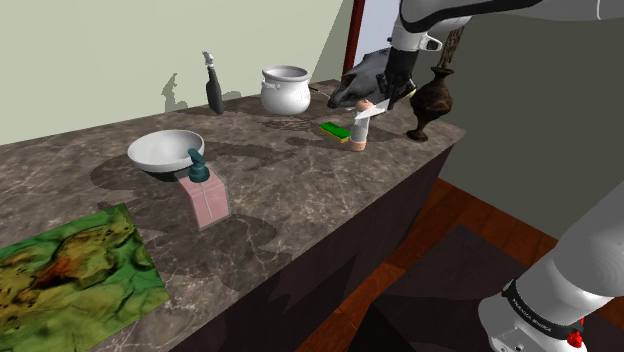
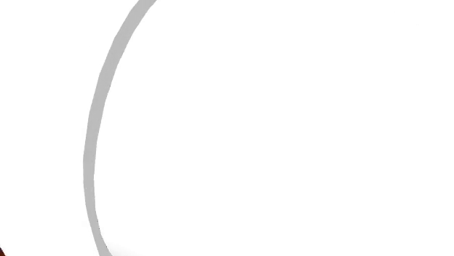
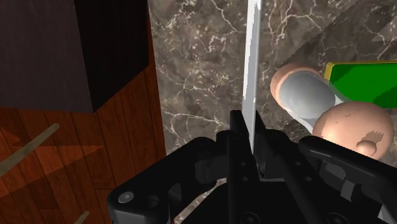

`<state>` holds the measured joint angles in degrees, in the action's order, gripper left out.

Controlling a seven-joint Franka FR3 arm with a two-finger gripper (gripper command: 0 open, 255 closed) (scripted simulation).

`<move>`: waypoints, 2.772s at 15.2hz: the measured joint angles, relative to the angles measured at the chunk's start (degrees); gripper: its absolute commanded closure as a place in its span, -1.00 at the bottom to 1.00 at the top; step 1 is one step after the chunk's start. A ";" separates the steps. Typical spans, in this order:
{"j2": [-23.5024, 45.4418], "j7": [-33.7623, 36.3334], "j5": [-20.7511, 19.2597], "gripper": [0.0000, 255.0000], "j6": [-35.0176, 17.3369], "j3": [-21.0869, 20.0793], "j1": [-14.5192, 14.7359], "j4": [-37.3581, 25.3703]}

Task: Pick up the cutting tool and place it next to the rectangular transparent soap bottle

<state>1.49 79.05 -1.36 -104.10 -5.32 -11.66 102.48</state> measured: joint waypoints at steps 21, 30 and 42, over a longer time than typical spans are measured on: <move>-4.07 11.37 0.69 1.00 8.47 -5.92 5.80 -4.20; -3.57 23.60 0.87 1.00 8.49 -12.37 11.59 -4.49; 3.95 40.37 -1.99 1.00 10.35 -20.51 20.11 -12.93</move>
<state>5.44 119.41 -3.35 -93.75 -25.83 8.45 89.55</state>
